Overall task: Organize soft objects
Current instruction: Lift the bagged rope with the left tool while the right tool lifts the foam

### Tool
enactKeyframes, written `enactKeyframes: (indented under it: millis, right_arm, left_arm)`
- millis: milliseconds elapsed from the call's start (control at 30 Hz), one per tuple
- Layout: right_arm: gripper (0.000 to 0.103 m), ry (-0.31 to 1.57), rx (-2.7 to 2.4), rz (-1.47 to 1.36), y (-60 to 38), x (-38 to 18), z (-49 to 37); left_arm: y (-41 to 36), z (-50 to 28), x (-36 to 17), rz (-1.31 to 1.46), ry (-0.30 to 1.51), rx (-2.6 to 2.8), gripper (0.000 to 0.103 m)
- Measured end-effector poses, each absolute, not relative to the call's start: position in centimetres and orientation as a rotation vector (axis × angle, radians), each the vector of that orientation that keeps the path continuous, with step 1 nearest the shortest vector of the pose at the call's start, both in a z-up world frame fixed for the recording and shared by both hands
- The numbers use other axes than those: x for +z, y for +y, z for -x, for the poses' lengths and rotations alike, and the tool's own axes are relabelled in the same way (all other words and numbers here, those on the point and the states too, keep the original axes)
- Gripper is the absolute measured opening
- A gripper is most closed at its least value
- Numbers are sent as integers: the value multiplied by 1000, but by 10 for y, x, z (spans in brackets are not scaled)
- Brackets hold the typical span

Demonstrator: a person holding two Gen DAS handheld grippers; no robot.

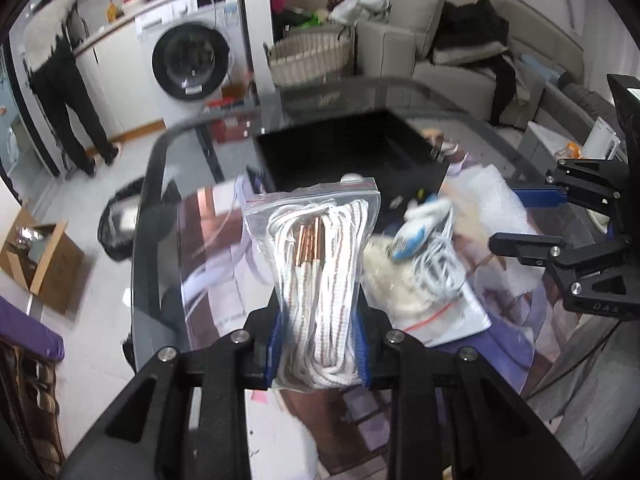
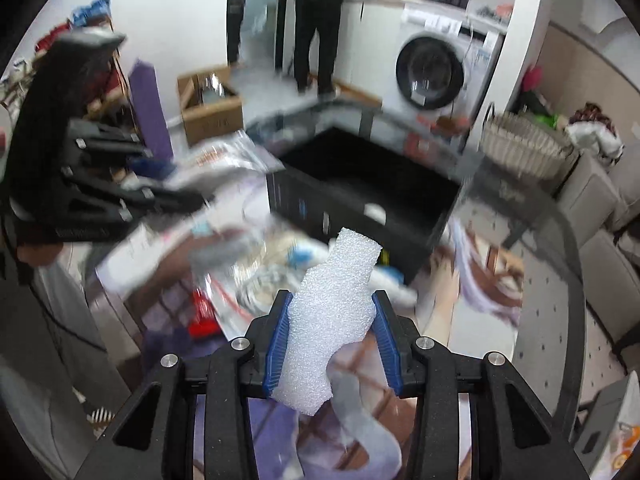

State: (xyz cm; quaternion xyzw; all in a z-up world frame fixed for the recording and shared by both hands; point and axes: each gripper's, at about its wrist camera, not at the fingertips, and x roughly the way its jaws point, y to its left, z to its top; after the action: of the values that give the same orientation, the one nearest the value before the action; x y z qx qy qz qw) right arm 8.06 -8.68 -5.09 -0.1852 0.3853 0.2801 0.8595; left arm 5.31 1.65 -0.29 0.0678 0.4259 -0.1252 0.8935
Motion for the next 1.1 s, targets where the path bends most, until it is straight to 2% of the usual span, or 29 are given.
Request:
enactKeyframes:
  millis: [267,500,733,1100]
  right_arm:
    - [41,536,574,281,-90,-19,-66]
    - [41,332,545,190,-94,-9,-54]
    - [41,301,555,190,-91,-8,-47]
    - [41,235,518,170,-93,16,-50]
  left_arm:
    - [2,-38,23,-190,630,-256,27]
    - [5,-36,33,-152,494,-228,27]
    - [-2,-18,46,-159,368,-245,28]
    - [3,-48,64,-87,349,-233,28]
